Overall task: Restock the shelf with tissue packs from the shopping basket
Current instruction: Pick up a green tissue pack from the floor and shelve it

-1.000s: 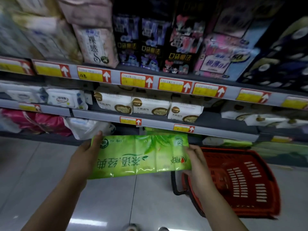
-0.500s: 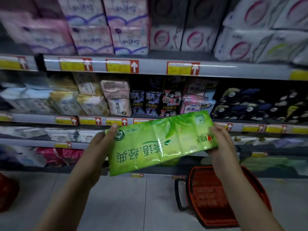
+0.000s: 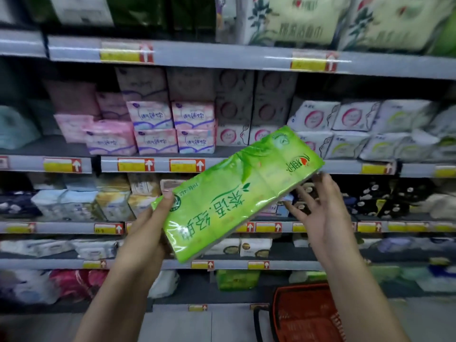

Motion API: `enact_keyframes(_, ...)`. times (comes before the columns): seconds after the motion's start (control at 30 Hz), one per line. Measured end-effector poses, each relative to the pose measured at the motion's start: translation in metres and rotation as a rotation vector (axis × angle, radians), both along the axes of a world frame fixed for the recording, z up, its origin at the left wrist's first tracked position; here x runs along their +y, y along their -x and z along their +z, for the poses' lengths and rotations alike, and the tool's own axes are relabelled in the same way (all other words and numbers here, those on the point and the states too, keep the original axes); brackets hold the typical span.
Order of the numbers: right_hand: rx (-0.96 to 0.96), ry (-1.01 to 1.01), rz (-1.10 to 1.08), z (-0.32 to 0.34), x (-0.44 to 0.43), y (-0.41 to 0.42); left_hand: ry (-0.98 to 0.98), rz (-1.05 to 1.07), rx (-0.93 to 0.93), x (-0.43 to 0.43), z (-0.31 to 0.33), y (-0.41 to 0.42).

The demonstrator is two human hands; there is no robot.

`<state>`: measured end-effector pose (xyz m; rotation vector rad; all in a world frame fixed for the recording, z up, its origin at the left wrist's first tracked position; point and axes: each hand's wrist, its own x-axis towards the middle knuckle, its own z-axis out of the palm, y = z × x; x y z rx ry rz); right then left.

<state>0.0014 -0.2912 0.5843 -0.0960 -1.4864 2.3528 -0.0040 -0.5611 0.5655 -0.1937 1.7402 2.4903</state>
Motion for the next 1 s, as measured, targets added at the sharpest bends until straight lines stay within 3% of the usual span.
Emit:
enact_keyframes(0.2,-0.048,-0.064,0.103,0.033,-0.021,-0.018,-0.070,0.017,0.049,0.017,0.045,0.006)
enact_keyframes(0.4,-0.176,-0.223,0.437,0.059,-0.052,-0.035,-0.278,-0.091,0.000,0.050,0.074,0.011)
enact_keyframes(0.6,-0.178,-0.274,0.334,0.076,-0.065,-0.036,-0.459,-0.303,0.093,0.066,0.083,0.011)
enact_keyframes(0.73,-0.147,-0.304,0.238,0.087,-0.057,-0.034,-0.347,-0.414,0.086,0.063,0.081,0.018)
enact_keyframes(1.0,-0.087,-0.359,0.167,0.098,-0.028,-0.041,-0.128,-0.333,0.227,0.050,0.103,0.042)
